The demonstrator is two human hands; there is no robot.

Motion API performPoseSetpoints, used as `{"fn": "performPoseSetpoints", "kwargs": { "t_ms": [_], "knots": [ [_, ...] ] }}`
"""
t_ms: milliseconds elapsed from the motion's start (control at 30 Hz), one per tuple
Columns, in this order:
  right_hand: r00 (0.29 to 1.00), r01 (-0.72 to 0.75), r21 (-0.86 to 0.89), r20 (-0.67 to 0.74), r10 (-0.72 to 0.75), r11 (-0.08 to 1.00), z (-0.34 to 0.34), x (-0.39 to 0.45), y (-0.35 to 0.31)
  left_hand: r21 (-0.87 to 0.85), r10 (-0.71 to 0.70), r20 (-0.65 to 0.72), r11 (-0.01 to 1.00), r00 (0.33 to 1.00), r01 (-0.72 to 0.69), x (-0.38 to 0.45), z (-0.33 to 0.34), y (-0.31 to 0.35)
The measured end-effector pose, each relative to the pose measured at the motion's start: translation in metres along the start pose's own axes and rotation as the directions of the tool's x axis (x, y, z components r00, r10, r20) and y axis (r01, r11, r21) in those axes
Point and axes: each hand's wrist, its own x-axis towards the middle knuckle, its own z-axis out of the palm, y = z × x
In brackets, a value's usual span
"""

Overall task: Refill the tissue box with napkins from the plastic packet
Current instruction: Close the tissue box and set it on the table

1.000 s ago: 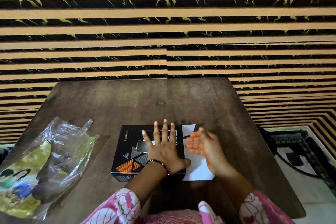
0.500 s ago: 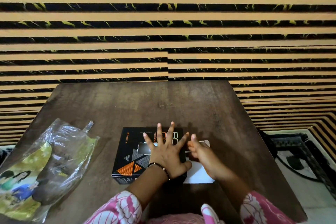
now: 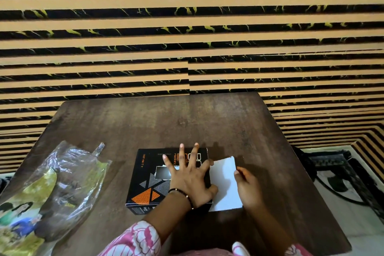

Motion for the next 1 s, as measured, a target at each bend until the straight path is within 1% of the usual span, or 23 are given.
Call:
{"fn": "performPoseSetpoints", "kwargs": {
  "t_ms": [67,100,167,367,467,533,633,667,767,867,933,1000],
  "knots": [
    [0.995,0.096,0.089,0.002,-0.096,0.991,0.007,-0.006,-0.005,0.006,0.006,0.003,1.0,1.0,-0.006,0.0,0.0,0.0],
    [0.989,0.143,0.086,0.023,-0.146,0.986,0.012,-0.008,-0.007,0.006,0.009,-0.003,1.0,1.0,-0.009,0.0,0.0,-0.001],
    [0.978,0.196,0.04,0.071,-0.198,0.98,0.024,-0.012,-0.009,-0.009,0.008,-0.025,1.0,1.0,-0.009,0.0,0.001,-0.001],
    [0.977,0.167,0.091,0.118,-0.177,0.982,0.028,-0.011,-0.014,-0.109,-0.025,-0.078,0.994,0.997,0.017,0.0,0.005,-0.005],
    [0.969,0.114,0.153,0.202,-0.144,0.982,0.035,-0.016,-0.018,-0.208,-0.041,-0.089,0.978,0.995,0.021,0.001,0.003,-0.007],
    [0.962,0.082,0.235,0.235,-0.138,0.969,0.043,-0.02,-0.02,-0.226,-0.046,-0.101,0.974,0.994,0.022,0.0,0.003,-0.006],
    [0.957,-0.027,0.395,0.276,-0.091,0.918,0.05,-0.026,-0.023,-0.241,-0.044,-0.116,0.97,0.992,0.015,0.0,0.003,-0.005],
    [0.949,-0.037,0.41,0.301,-0.097,0.911,0.05,-0.03,-0.024,-0.246,-0.042,-0.12,0.969,0.992,0.012,-0.001,0.002,-0.005],
    [0.911,-0.04,0.413,0.388,-0.136,0.91,0.05,-0.04,-0.023,-0.283,-0.046,-0.135,0.959,0.99,0.006,-0.001,0.0,-0.005],
    [0.89,-0.005,0.369,0.426,-0.164,0.929,0.048,-0.038,-0.018,-0.372,-0.048,-0.158,0.928,0.986,-0.015,-0.002,0.0,-0.007],
    [0.891,0.005,0.37,0.42,-0.172,0.929,0.044,-0.034,-0.016,-0.471,-0.044,-0.197,0.881,0.979,-0.055,-0.005,-0.003,-0.012],
    [0.906,-0.011,0.374,0.396,-0.149,0.928,0.035,-0.033,-0.018,-0.57,-0.066,-0.253,0.816,0.965,-0.094,-0.012,-0.008,-0.024]
  ]
}}
